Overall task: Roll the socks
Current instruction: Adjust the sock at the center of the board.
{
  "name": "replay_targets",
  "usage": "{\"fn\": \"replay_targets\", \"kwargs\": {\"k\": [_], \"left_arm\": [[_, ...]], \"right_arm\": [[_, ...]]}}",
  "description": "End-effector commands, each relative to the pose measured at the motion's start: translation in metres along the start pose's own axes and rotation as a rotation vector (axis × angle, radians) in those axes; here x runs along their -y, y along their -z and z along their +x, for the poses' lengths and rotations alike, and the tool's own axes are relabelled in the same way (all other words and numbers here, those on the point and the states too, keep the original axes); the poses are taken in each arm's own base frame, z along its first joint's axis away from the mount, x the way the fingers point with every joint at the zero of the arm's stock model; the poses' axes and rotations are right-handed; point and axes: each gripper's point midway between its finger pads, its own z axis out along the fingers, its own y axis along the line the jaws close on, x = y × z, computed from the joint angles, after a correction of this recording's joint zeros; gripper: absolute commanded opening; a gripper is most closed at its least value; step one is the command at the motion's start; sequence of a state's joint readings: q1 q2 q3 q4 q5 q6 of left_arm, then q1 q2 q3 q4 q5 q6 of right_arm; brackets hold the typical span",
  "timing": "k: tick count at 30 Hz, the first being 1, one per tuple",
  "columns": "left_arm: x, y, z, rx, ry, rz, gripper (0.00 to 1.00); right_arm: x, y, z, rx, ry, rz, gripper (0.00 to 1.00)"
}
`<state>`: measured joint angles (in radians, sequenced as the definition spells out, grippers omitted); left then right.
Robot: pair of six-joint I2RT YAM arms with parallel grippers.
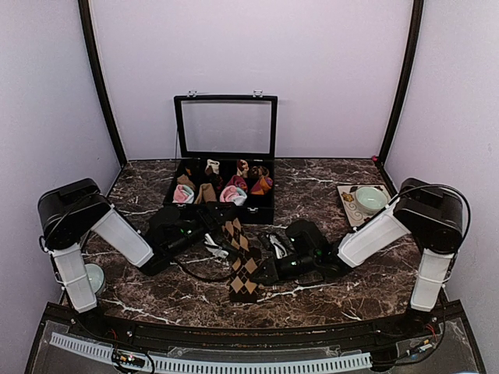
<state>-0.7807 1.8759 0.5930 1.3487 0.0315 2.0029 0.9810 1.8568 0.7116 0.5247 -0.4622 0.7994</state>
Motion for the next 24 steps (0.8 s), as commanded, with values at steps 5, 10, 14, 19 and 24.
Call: {"fn": "replay_targets", "kwargs": {"k": [5, 10, 14, 19, 24], "left_arm": [[0.062, 0.043, 0.018, -0.109, 0.163, 0.412, 0.99], [0.086, 0.054, 0.026, -0.190, 0.320, 0.657, 0.99], [0.082, 0.054, 0.032, -0.216, 0.385, 0.687, 0.99], [0.090, 0.057, 0.035, -0.266, 0.395, 0.685, 0.99], [0.072, 0.072, 0.023, -0.242, 0.704, 0.838, 0.99]], "right_arm": [[0.002, -0.008, -0.004, -0.009, -0.026, -0.016, 0.08], [0.005, -0.006, 0.002, -0.029, -0.037, -0.001, 0.06], [0.003, -0.007, 0.011, -0.067, -0.047, -0.011, 0.05], [0.005, -0.010, 0.030, -0.134, -0.057, -0.003, 0.03], [0.011, -0.008, 0.045, -0.168, -0.056, 0.028, 0.02]]}}
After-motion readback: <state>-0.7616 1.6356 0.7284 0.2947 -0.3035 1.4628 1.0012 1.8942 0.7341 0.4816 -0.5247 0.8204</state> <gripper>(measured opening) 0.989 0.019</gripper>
